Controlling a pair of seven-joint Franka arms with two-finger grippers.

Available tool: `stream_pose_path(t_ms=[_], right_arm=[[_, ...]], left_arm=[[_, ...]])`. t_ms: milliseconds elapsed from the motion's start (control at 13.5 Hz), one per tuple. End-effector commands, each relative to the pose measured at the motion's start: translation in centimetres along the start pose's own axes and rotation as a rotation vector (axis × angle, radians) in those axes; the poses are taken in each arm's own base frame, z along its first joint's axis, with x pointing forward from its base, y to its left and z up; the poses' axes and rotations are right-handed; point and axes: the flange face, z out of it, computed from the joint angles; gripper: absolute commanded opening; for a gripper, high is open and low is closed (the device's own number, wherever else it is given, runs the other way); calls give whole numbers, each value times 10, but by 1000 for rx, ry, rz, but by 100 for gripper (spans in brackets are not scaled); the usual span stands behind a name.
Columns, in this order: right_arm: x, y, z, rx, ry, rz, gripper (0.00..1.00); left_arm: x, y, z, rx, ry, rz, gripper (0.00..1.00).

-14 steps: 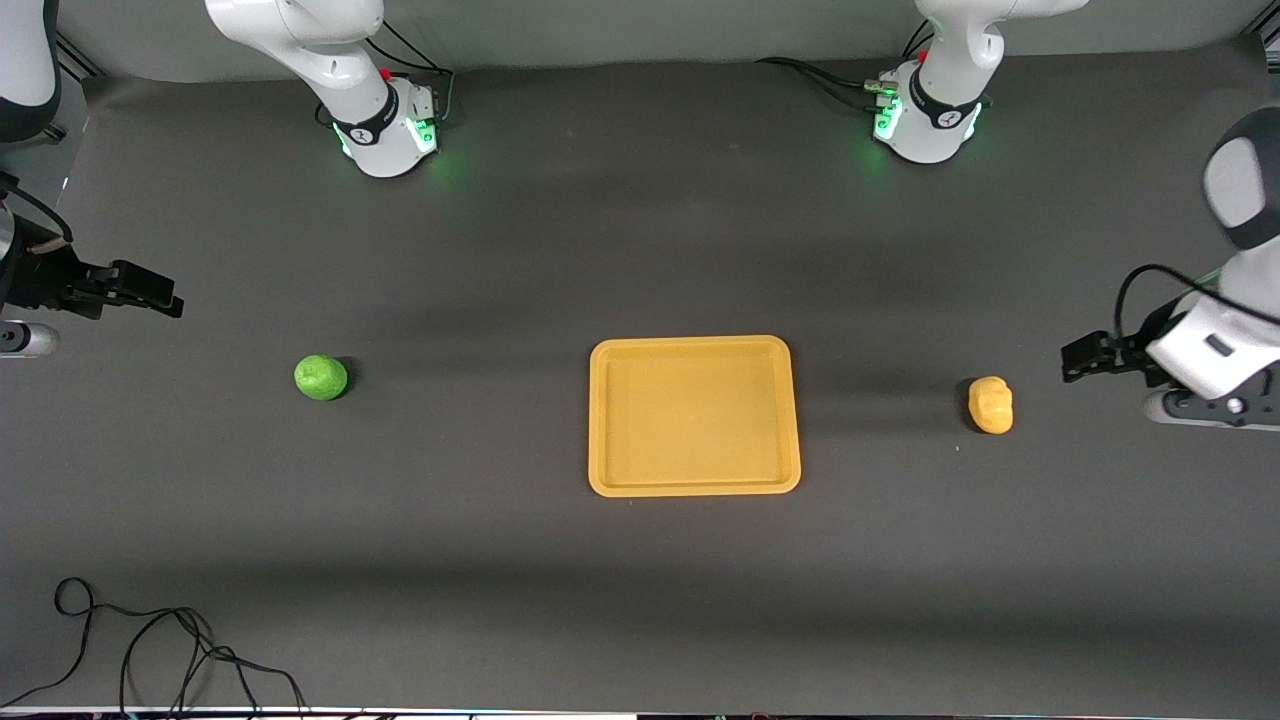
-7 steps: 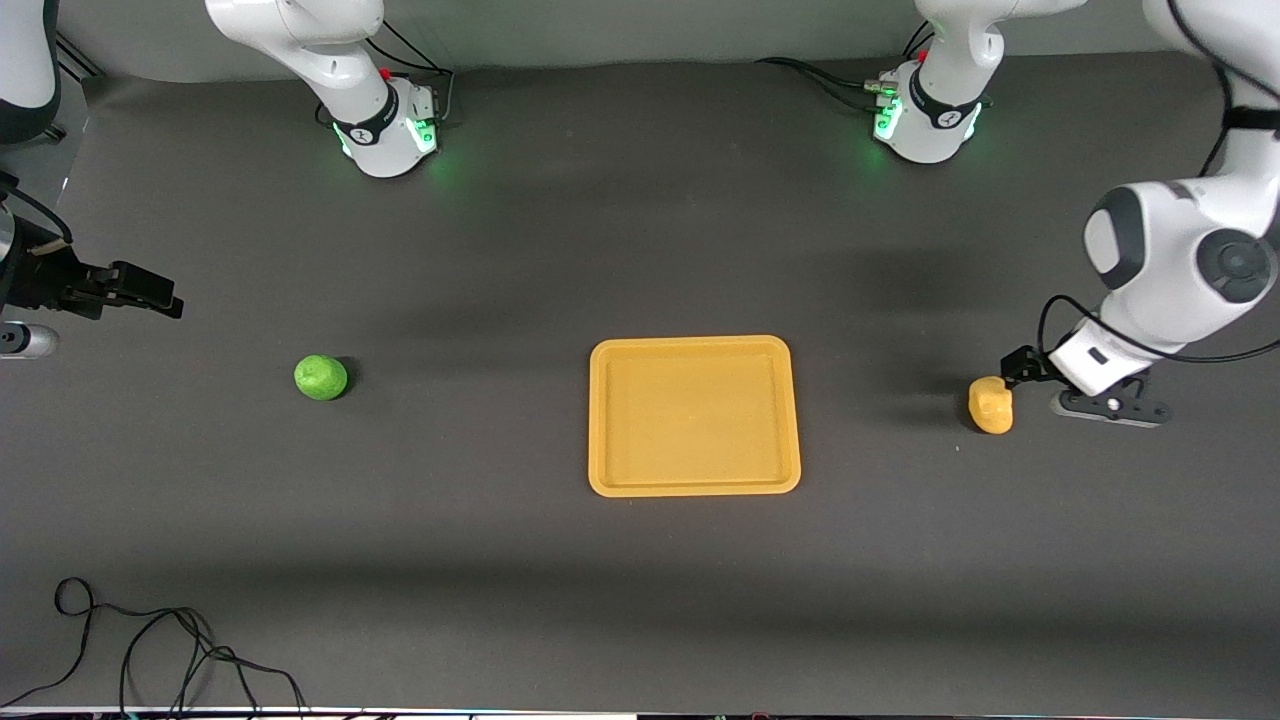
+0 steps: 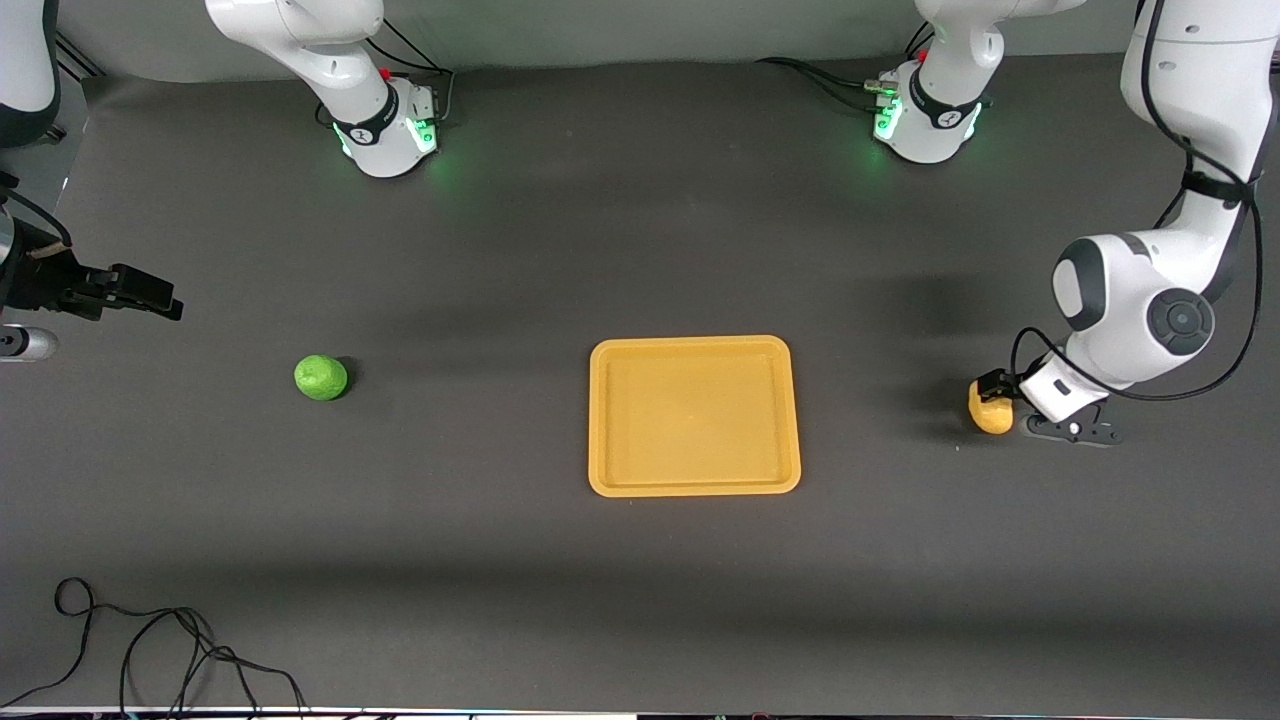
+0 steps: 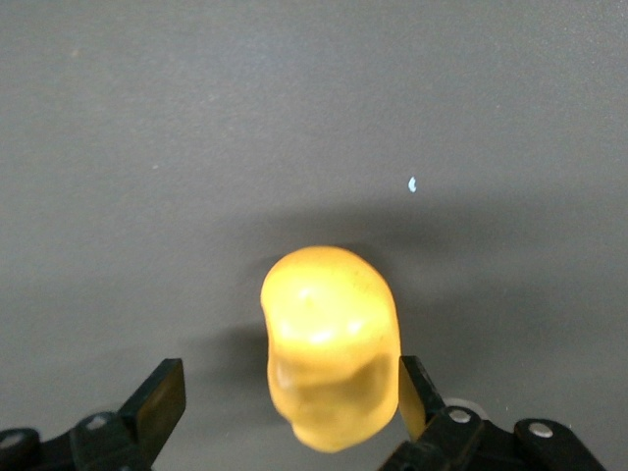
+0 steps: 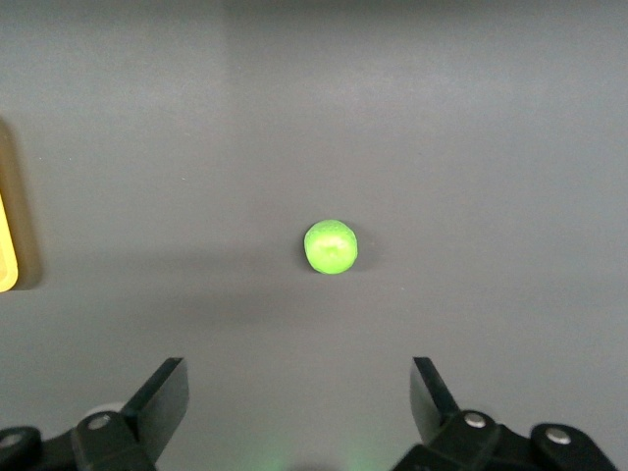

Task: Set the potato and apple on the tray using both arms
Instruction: 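Lower the left gripper and grasp the yellow potato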

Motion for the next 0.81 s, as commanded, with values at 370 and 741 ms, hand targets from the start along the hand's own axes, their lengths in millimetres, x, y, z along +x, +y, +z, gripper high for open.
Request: stream_pose_path(t_ms=[370, 741], right_arm=[[1, 0, -7, 3, 14, 14, 100], [0, 2, -7, 3, 14, 18, 100]], left_arm=[[20, 2, 14, -16, -14, 10, 49], [56, 70, -69, -60, -66, -82, 44]])
